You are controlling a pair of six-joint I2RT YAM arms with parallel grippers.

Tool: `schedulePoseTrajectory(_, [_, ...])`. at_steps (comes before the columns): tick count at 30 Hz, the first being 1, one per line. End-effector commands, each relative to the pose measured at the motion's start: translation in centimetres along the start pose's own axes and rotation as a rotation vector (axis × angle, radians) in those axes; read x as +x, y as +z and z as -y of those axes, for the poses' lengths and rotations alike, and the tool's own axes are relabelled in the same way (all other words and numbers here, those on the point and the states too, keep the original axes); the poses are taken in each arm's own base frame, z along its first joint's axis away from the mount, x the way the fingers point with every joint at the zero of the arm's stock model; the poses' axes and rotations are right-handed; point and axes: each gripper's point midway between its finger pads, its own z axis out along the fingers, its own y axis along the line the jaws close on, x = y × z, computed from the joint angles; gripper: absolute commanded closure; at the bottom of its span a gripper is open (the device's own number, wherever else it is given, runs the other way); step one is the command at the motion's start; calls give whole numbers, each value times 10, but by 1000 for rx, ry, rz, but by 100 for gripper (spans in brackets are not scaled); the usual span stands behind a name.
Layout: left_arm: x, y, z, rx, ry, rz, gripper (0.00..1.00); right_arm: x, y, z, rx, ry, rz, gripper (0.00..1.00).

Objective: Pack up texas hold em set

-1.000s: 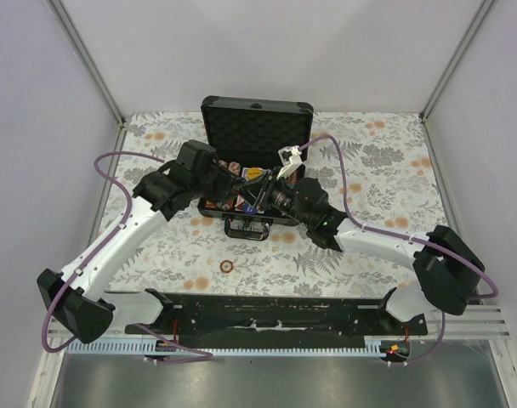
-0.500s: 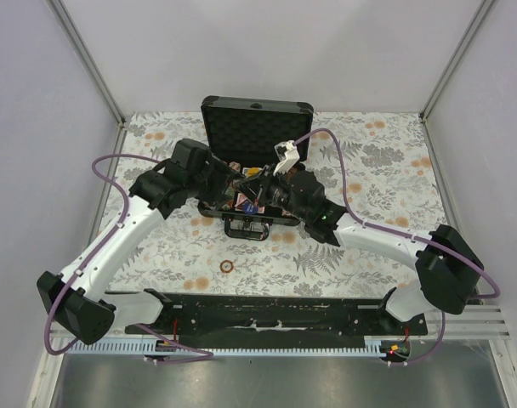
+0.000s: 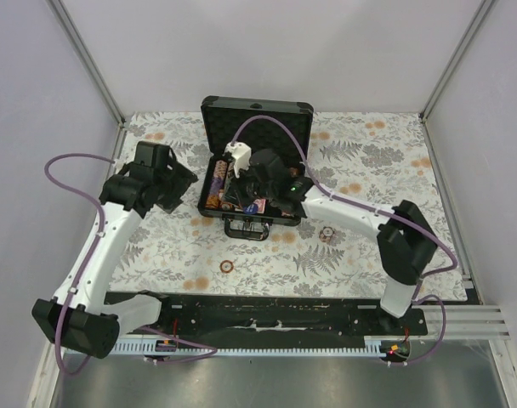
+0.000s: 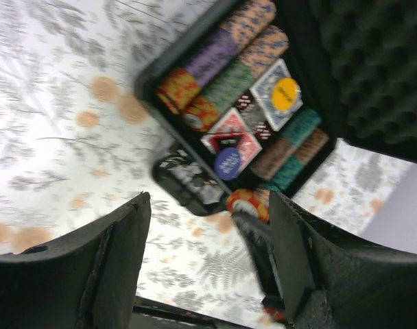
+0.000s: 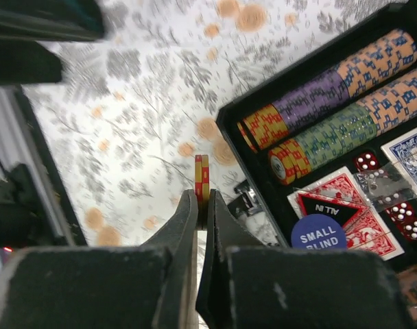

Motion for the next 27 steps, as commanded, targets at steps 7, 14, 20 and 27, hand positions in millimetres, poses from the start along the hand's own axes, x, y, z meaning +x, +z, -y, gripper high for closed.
schedulePoseTrajectory(7, [2, -8, -91, -187, 240, 48, 24, 47, 38, 41, 28, -329, -269, 100])
schedulePoseTrajectory(14, [19, 1, -108, -202, 258, -13, 24, 57, 62, 59, 56, -383, -310, 100])
schedulePoseTrajectory(20, [10, -3, -112, -221, 249, 38, 25, 61, 79, 64, 53, -391, -328, 100])
schedulePoseTrajectory(27, [3, -9, -115, -228, 247, 72, 25, 73, 89, 75, 81, -411, -371, 100])
